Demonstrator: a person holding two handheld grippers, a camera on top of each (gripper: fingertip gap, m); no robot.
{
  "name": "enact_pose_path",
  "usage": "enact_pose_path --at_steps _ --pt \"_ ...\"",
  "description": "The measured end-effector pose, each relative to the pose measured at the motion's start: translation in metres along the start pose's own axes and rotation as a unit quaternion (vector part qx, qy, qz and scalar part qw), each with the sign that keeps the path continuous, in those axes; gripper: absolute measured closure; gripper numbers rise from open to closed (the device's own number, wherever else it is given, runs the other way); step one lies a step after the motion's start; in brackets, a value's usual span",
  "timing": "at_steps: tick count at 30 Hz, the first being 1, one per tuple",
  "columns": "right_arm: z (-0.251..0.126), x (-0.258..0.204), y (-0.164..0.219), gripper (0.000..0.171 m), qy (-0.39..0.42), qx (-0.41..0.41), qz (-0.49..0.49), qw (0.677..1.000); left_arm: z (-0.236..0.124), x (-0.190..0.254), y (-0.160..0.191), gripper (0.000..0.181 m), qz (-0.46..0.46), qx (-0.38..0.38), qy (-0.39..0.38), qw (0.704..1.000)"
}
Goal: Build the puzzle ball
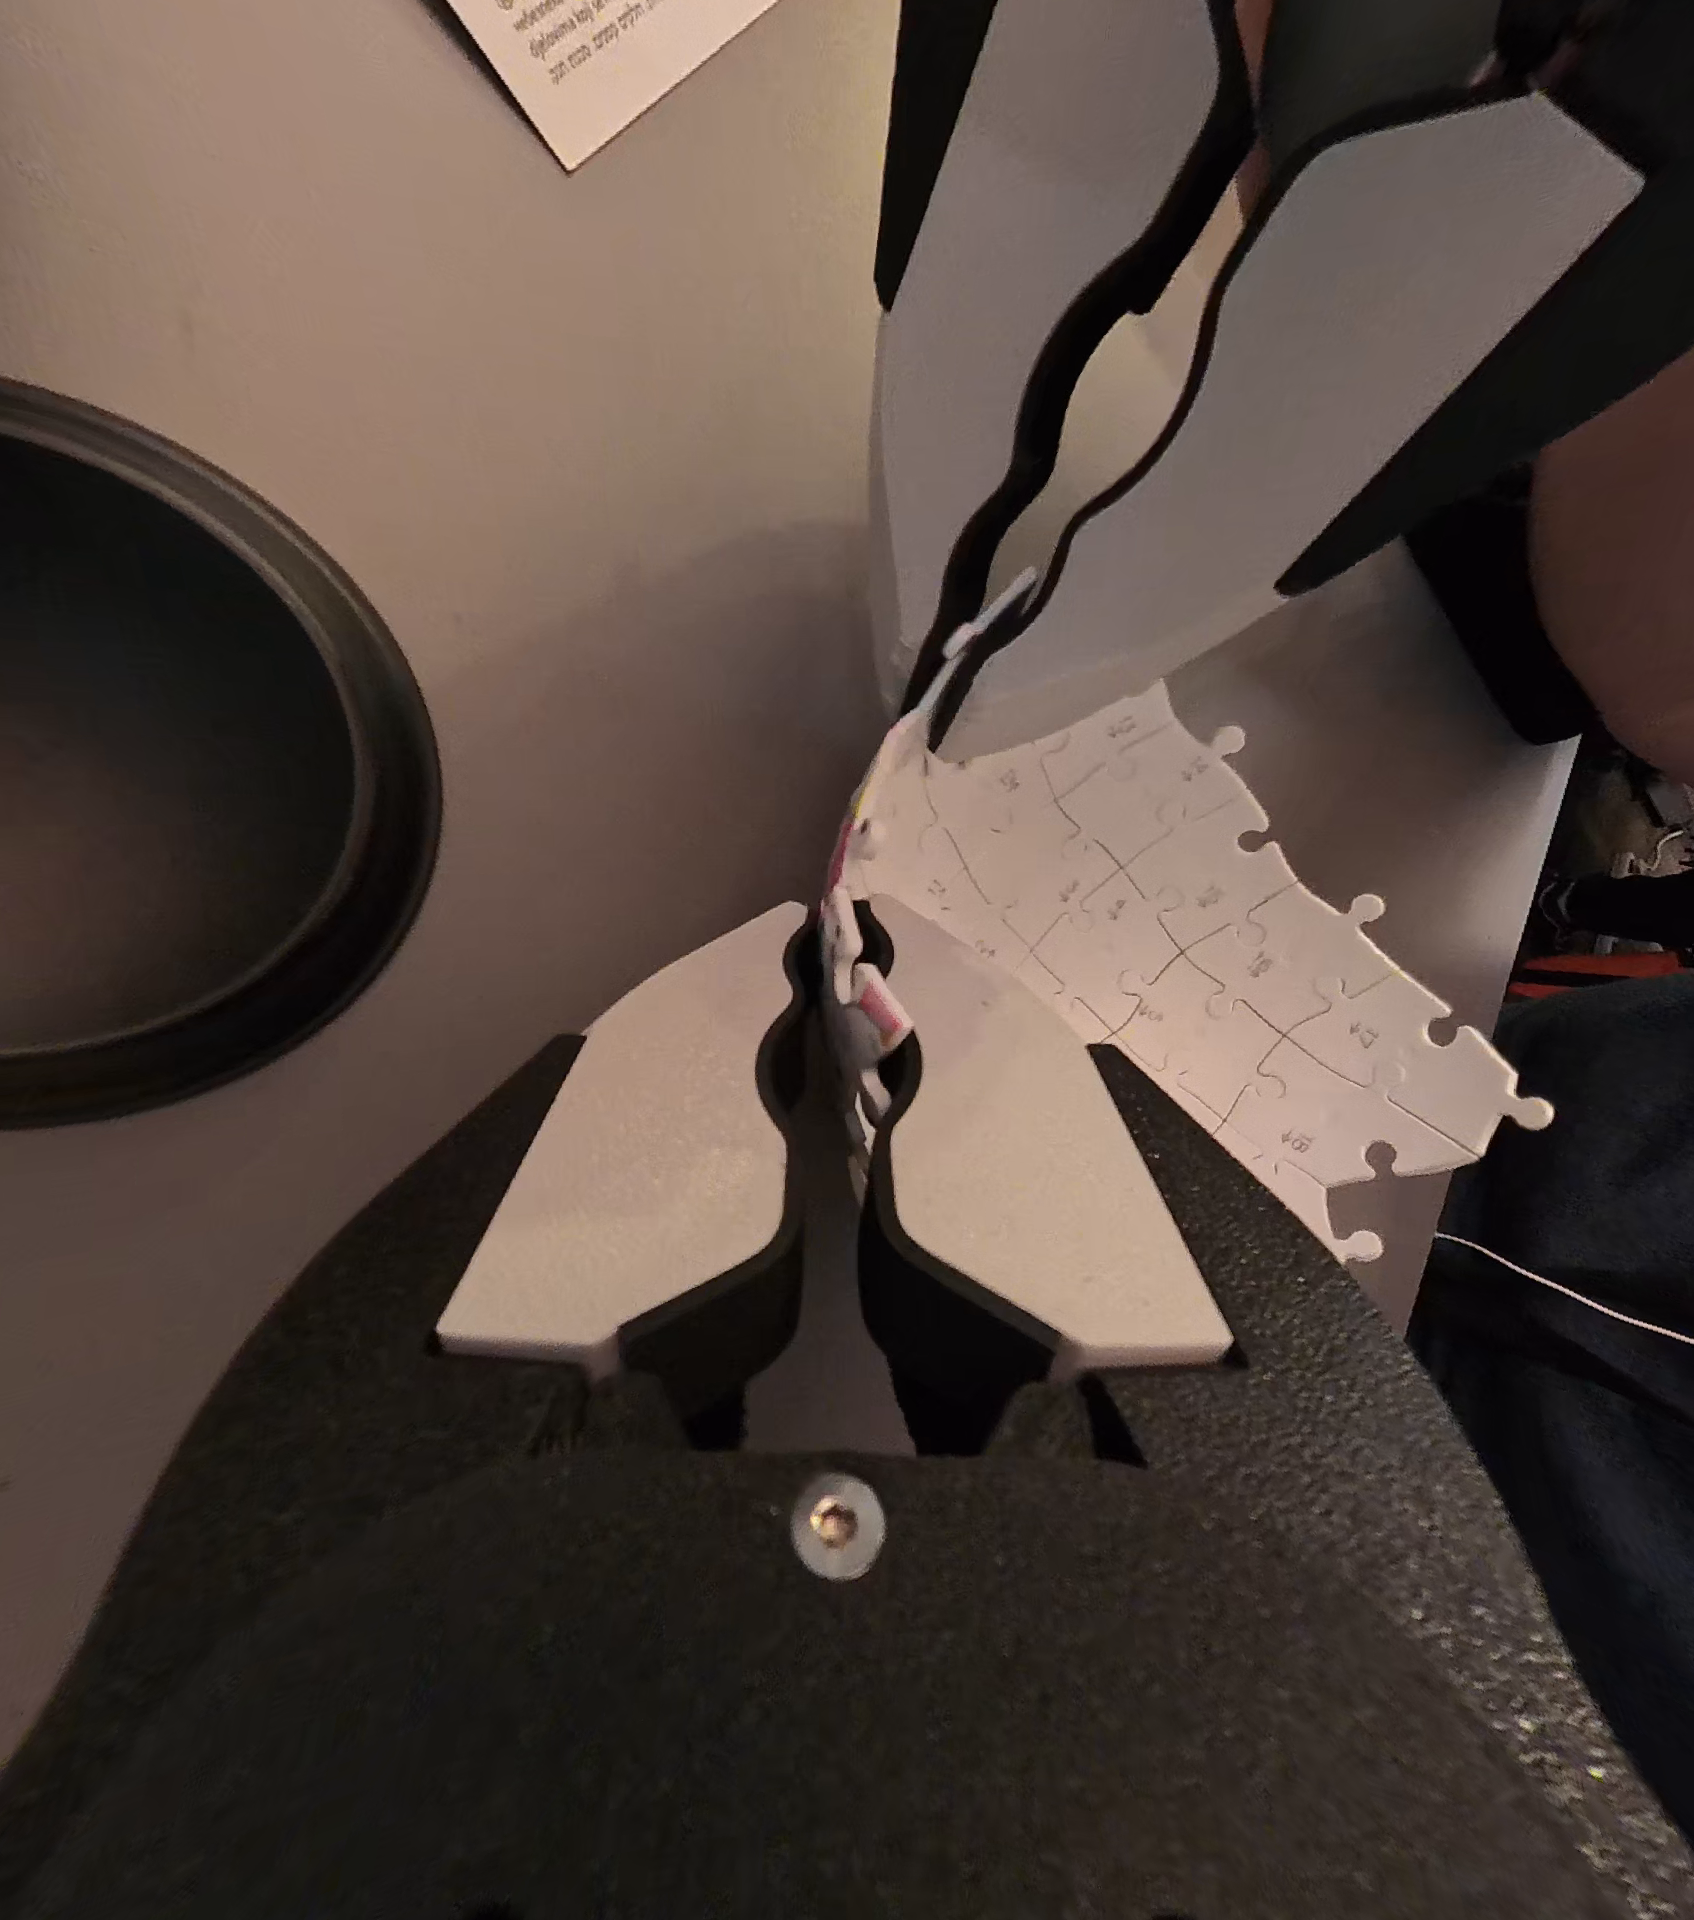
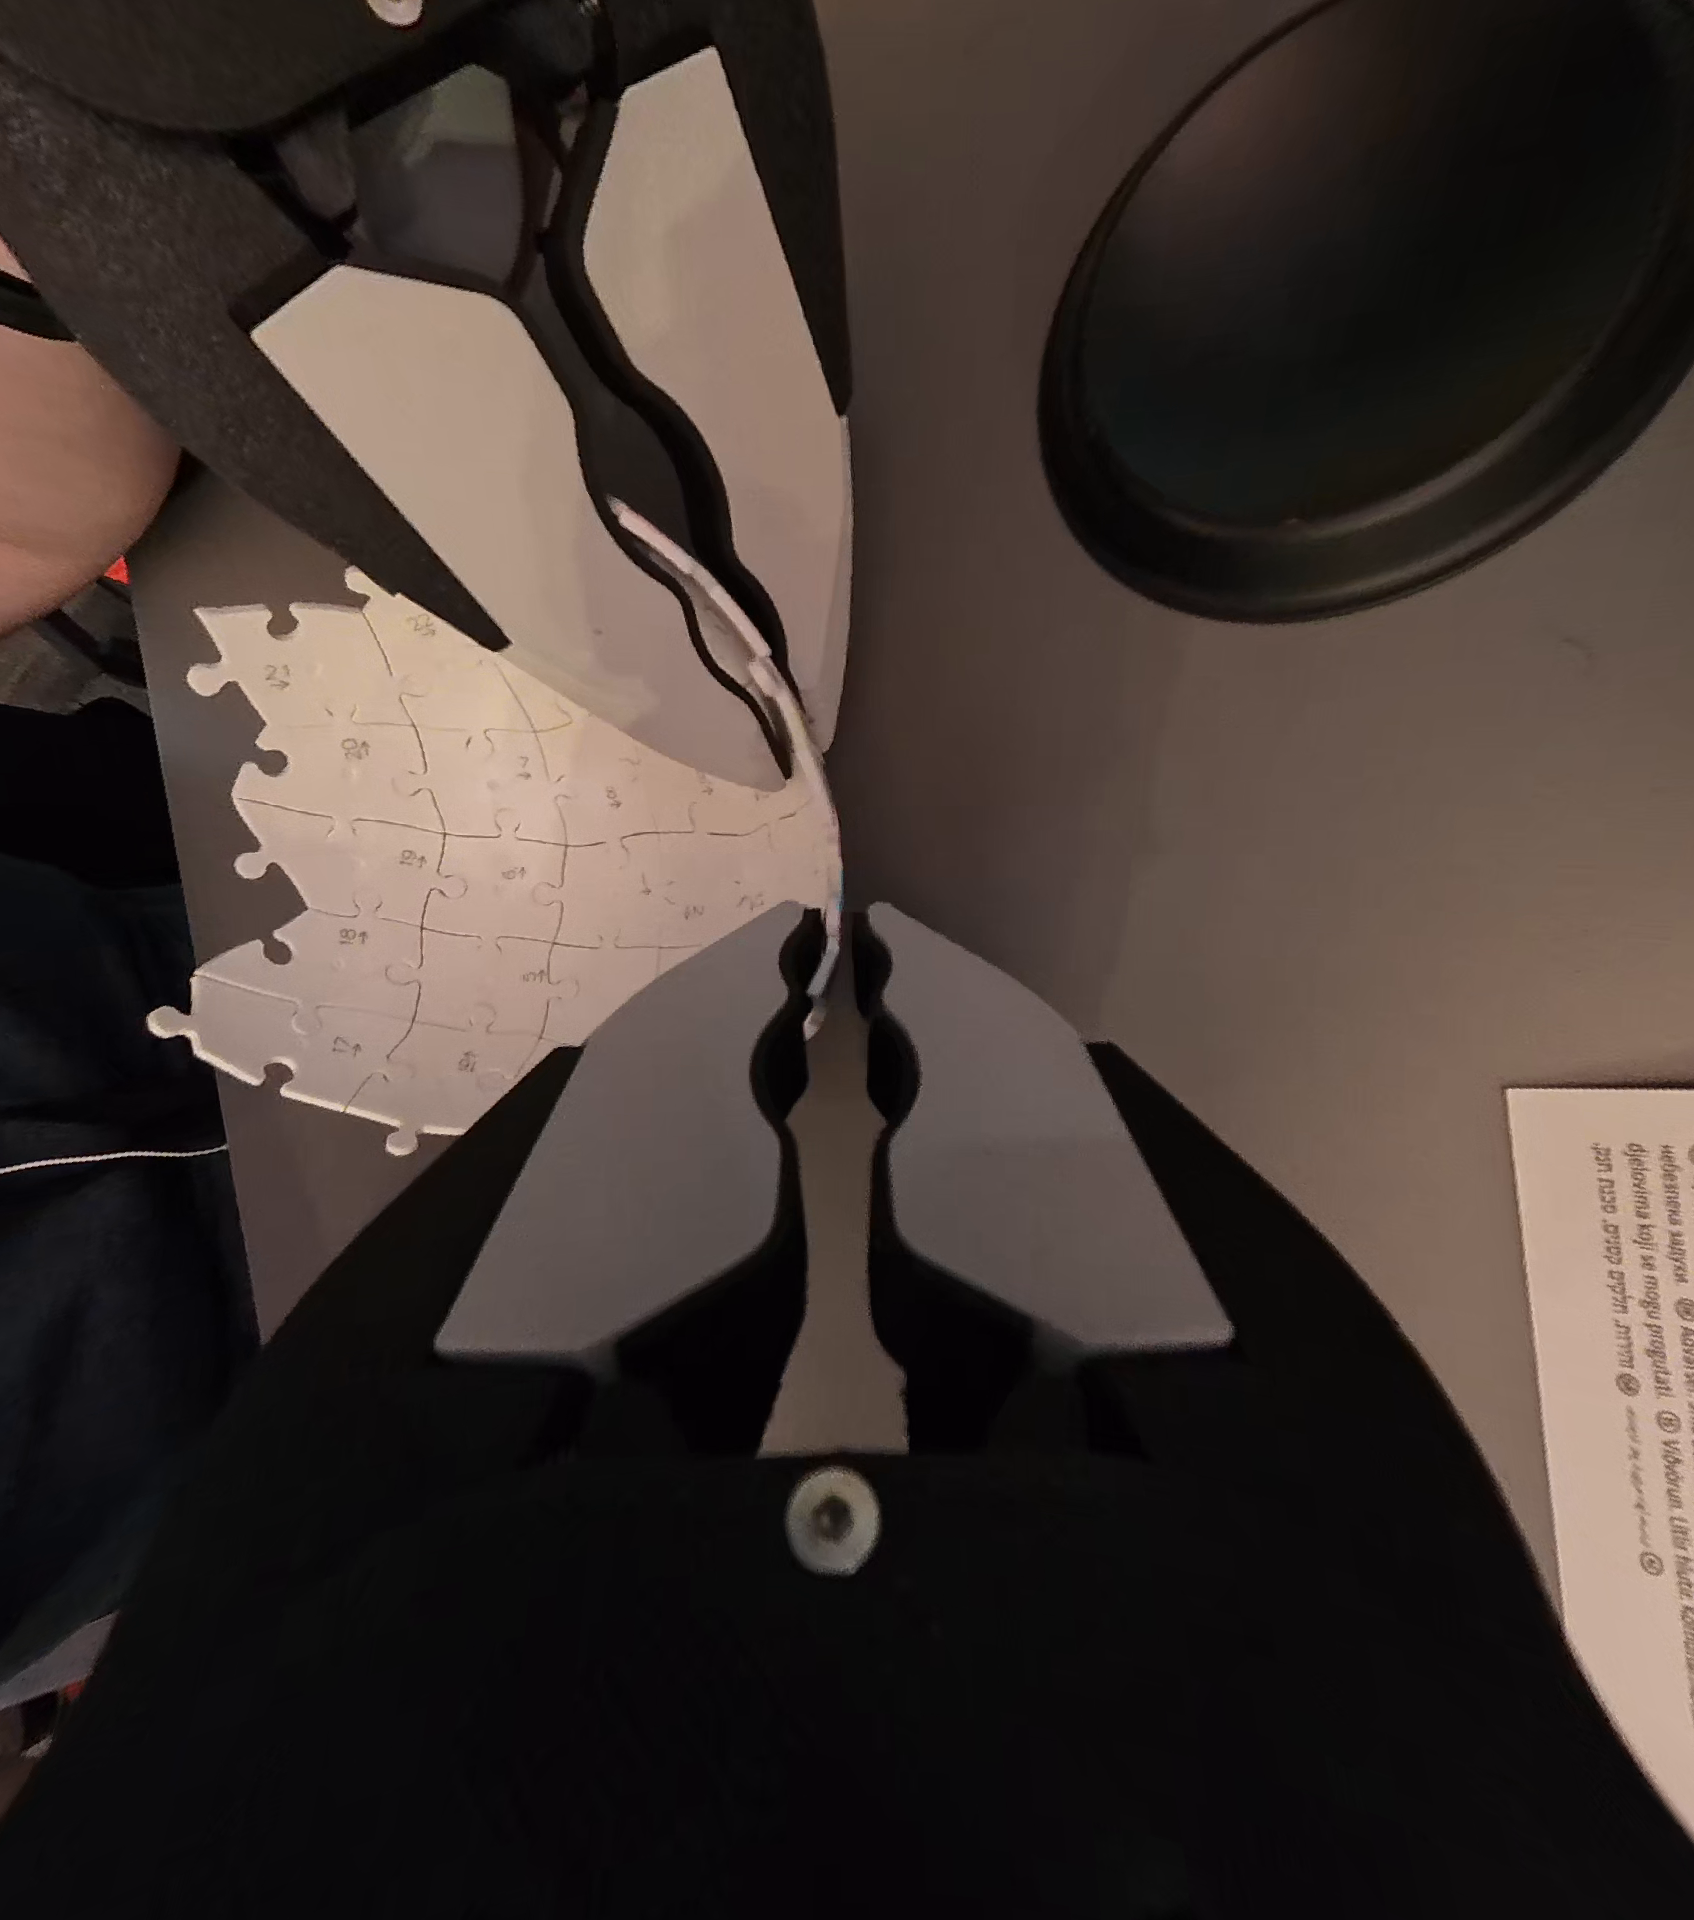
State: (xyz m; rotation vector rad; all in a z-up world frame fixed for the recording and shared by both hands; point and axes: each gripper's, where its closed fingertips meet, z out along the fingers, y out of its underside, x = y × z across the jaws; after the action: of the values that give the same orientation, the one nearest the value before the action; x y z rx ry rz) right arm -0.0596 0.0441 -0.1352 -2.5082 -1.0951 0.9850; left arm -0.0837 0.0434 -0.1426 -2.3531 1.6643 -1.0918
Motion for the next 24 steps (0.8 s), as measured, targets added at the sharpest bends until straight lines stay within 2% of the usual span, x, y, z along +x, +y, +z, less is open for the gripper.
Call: enact_pose_path --at_steps 5,7,9,11,24 --pt "0.0 0.001 0.0007 0.159 0.006 -0.002 0.009 1.0 -0.0001 0.0004 -0.0003 0.177 0.0 0.001 0.0 1.0" --pt "0.0017 -0.0019 0.0012 0.15 -0.005 -0.004 0.016 1.0 -0.0005 0.0002 -0.0017 0.177 0.002 0.005 -0.002 1.0" --pt "0.0051 -0.0046 0.0028 0.151 -0.013 -0.012 0.02 1.0 -0.0006 0.0 -0.0018 0.177 0.003 0.005 -0.004 1.0" --pt "0.0073 -0.0027 0.0041 0.163 0.0 -0.021 0.005 1.0 -0.0008 0.0 -0.0013 0.177 0.003 0.003 -0.004 1.0" --pt "0.0056 -0.0017 0.0045 0.165 -0.002 -0.022 0.015 1.0 -0.0006 0.0001 -0.0026 0.177 0.004 0.006 -0.01 1.0"
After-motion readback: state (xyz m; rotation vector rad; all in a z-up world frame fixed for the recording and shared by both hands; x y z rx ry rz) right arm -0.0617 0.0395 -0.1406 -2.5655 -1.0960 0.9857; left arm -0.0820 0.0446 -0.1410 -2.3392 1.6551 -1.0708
